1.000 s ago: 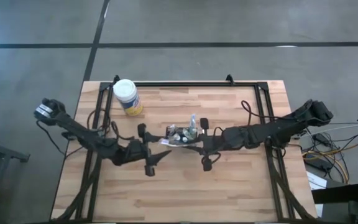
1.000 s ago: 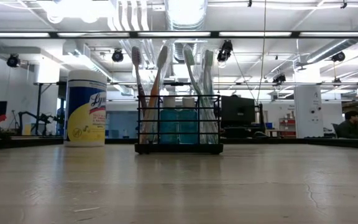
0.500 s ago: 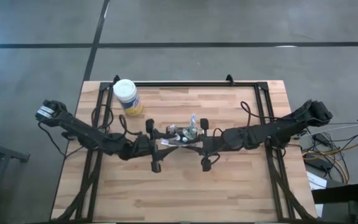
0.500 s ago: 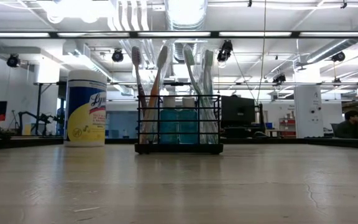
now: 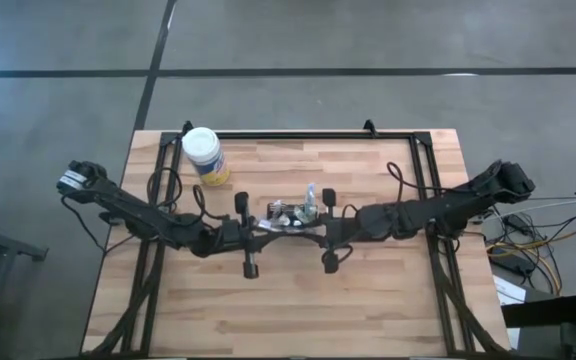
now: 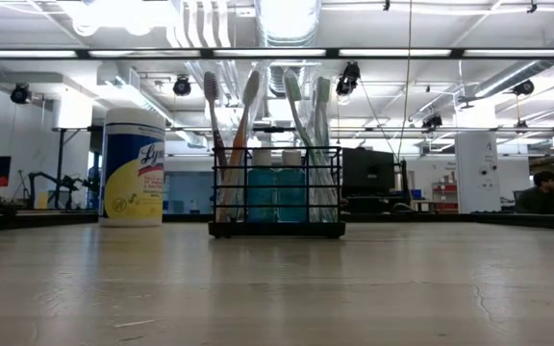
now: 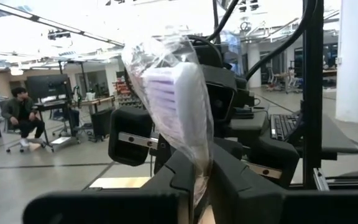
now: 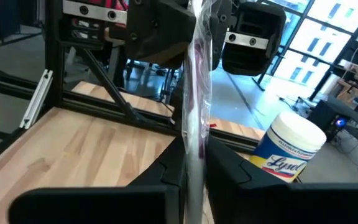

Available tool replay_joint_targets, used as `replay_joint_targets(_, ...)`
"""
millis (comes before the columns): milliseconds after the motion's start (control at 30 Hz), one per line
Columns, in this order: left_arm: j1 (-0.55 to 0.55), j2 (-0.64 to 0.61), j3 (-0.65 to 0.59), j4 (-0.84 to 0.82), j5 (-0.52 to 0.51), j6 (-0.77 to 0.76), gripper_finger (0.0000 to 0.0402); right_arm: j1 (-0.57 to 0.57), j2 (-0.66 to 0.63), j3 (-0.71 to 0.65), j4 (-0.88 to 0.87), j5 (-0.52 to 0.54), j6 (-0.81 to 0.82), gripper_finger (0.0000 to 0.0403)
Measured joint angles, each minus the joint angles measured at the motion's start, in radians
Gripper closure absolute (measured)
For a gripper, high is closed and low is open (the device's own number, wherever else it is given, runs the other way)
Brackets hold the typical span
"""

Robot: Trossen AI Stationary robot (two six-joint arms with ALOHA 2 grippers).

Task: Pick & Place toothbrushing station
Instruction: Put the purple toothbrush into the wire organizer

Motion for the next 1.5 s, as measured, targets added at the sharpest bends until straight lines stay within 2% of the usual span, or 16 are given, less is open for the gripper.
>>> replay_joint_targets(133, -0.002, -0.006, 0.000, -0.002, 0.002, 0.025, 0.0381, 0.000, -0.001, 0.000, -0.002, -0.046, 0.010, 0.0338)
replay_joint_targets(300, -0.020, -0.043, 0.000, -0.003, -0.007, 0.072, 0.0381, 0.000, -0.030, 0.000, -0.017, -0.073, 0.038, 0.0269)
replay_joint_targets(500, -0.070, -0.170, 0.000, -0.117, -0.104, 0.122, 0.0381, 0.002, -0.143, -0.049, -0.046, -0.074, 0.052, 0.0211)
replay_joint_targets(600, -0.102, -0.258, -0.007, -0.218, -0.145, 0.136, 0.0381, 0.006, -0.231, -0.109, -0.041, -0.074, 0.068, 0.0206)
replay_joint_targets(700, -0.124, -0.351, -0.008, -0.398, -0.153, 0.122, 0.0381, 0.013, -0.333, -0.189, -0.036, -0.074, 0.097, 0.0215)
replay_joint_targets(833, -0.132, -0.451, -0.012, -0.638, -0.153, 0.049, 0.0381, 0.016, -0.463, -0.306, -0.034, -0.084, 0.170, 0.0246)
replay_joint_targets(900, -0.133, -0.490, -0.036, -0.668, -0.152, 0.040, 0.0381, 0.015, -0.524, -0.358, -0.031, -0.102, 0.195, 0.0268)
replay_joint_targets(1033, -0.130, -0.567, -0.128, -0.602, -0.157, 0.062, 0.0381, 0.015, -0.638, -0.469, 0.034, -0.182, 0.227, 0.0312)
replay_joint_targets(1100, -0.124, -0.609, -0.197, -0.514, -0.194, 0.078, 0.0381, 0.018, -0.692, -0.527, 0.085, -0.190, 0.234, 0.0327)
replay_joint_targets(1200, -0.121, -0.650, -0.334, -0.271, -0.251, 0.111, 0.0381, 0.018, -0.761, -0.626, 0.132, -0.173, 0.226, 0.0345)
replay_joint_targets(1300, -0.117, -0.669, -0.465, -0.055, -0.263, 0.212, 0.0381, 0.018, -0.796, -0.732, 0.207, -0.116, 0.204, 0.0359)
replay_joint_targets(1400, -0.109, -0.692, -0.555, 0.053, -0.297, 0.246, 0.0381, 0.010, -0.810, -0.801, 0.311, -0.078, 0.189, 0.0369)
replay_joint_targets(1500, -0.096, -0.713, -0.594, 0.081, -0.301, 0.243, 0.0381, 0.010, -0.803, -0.850, 0.363, -0.078, 0.178, 0.0375)
